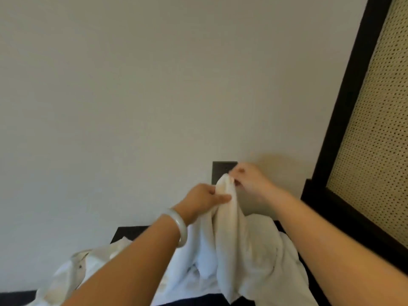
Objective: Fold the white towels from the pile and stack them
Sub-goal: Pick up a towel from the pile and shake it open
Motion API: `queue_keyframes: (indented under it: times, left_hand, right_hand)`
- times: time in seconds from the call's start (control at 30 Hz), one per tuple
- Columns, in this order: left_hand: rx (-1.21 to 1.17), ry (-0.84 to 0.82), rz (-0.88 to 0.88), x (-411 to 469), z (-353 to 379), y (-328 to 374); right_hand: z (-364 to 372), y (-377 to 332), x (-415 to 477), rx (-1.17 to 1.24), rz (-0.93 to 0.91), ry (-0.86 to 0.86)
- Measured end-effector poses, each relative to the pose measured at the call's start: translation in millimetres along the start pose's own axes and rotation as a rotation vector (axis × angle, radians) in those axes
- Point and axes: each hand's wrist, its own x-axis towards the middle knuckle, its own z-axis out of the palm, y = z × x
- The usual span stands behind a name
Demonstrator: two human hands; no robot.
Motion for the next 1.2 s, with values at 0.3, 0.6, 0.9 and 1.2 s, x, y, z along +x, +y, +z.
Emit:
queue_keyframes:
  times: [0.3, 0.6, 0.9, 1.2]
  left_hand:
    - [-0.431, 0.057, -0.360, -22.2, 9.6, -91.0]
    - [0.135, -0.098, -0.290, -86.8, 6.5, -152.8]
    - [0.609, -0.455, 0.042, -88.3, -6.3, -164.0]
    - [0.435, -0.036, 0.274, -94.3, 17.7, -151.2]
  right_hand:
    - [118.8, 109.6, -98.3, -0.164, 0.127, -0.229]
    - [92.7, 148.1, -108.8, 0.011, 0.293, 0.072]
    - [-29.9, 81.4, -107.5, 0.561, 0.285, 0.446]
    - [53.9, 72.4, -148.7, 0.186, 0.160, -0.062]
